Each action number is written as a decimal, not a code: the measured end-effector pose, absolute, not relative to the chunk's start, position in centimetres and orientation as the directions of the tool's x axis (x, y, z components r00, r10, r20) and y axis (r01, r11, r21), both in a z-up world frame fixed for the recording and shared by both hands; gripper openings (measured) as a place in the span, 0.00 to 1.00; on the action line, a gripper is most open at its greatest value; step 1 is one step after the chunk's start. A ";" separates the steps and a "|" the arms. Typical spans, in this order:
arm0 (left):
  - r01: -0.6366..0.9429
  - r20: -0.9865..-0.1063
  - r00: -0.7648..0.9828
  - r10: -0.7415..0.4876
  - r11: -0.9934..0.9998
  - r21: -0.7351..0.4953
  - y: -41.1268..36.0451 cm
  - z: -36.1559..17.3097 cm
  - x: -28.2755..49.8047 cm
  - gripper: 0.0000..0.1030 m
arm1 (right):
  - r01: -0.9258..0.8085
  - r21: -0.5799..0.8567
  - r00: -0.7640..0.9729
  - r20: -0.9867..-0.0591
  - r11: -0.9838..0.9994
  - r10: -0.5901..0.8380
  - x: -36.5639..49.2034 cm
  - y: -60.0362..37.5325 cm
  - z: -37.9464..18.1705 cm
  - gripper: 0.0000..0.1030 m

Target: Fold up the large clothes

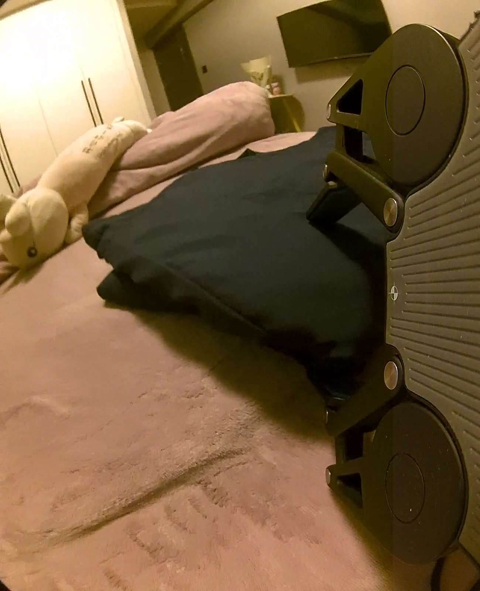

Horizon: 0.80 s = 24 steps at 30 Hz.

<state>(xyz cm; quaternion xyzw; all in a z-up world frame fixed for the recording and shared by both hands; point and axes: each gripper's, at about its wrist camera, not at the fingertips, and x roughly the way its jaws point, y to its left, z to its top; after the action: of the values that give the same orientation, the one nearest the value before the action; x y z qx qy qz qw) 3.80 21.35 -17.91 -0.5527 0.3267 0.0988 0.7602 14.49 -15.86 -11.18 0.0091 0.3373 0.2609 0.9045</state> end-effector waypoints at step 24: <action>-0.455 -0.543 0.819 -0.185 0.366 -0.812 21.6 -16.0 4.7 0.47 | -0.499 0.071 0.605 -0.684 0.863 0.407 14.5 -11.1 -13.5 0.14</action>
<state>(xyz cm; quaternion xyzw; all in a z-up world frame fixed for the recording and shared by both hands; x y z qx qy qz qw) 4.74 21.64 -16.03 -0.5564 0.2877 0.0870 0.7747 14.53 -11.10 -13.52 -0.0636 0.3647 0.2535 0.8937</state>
